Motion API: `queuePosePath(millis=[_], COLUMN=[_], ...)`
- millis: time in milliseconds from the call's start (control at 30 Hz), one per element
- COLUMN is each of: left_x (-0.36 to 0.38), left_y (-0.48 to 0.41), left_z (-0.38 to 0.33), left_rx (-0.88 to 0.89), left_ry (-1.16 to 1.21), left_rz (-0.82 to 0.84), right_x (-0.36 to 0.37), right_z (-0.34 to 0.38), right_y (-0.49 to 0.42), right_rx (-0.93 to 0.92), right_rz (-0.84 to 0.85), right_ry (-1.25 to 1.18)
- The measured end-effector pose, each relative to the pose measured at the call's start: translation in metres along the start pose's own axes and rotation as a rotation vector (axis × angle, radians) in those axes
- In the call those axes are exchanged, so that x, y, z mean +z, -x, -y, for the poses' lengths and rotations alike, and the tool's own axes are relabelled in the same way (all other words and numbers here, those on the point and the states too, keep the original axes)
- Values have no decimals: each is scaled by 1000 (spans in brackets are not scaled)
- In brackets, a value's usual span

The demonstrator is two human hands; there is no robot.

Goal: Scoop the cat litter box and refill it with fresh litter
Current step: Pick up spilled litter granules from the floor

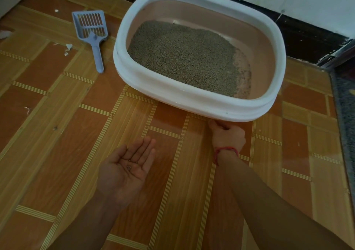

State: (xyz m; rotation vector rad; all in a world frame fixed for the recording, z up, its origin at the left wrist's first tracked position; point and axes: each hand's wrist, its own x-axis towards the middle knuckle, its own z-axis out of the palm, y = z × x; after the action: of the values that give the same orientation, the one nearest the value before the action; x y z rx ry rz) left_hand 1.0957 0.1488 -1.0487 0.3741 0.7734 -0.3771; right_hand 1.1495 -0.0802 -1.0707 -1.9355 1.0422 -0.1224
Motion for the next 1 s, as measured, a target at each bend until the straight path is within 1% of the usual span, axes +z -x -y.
queuePosePath(millis=[200, 267, 400, 633, 800, 867, 1000], left_x=[-2, -4, -7, -3, -2, -1, 0], left_y=[0, 0, -1, 0, 4, 6, 8], left_z=[-1, -2, -4, -5, -6, -6, -3], left_rx=[0, -1, -11, -7, 1, 6, 0], left_ry=[16, 30, 47, 38, 42, 34, 18], left_rz=[-14, -19, -11, 23, 67, 68, 58], right_x=[14, 17, 20, 14, 9, 8, 13], right_z=[14, 16, 15, 4, 3, 2, 8], right_y=[1, -1, -3, 1, 5, 20, 74], right_rx=[241, 269, 263, 13, -30, -82, -318], right_rz=[-53, -60, -79, -46, 38, 124, 399], right_ry=[-164, -168, -144, 62, 143, 147, 173])
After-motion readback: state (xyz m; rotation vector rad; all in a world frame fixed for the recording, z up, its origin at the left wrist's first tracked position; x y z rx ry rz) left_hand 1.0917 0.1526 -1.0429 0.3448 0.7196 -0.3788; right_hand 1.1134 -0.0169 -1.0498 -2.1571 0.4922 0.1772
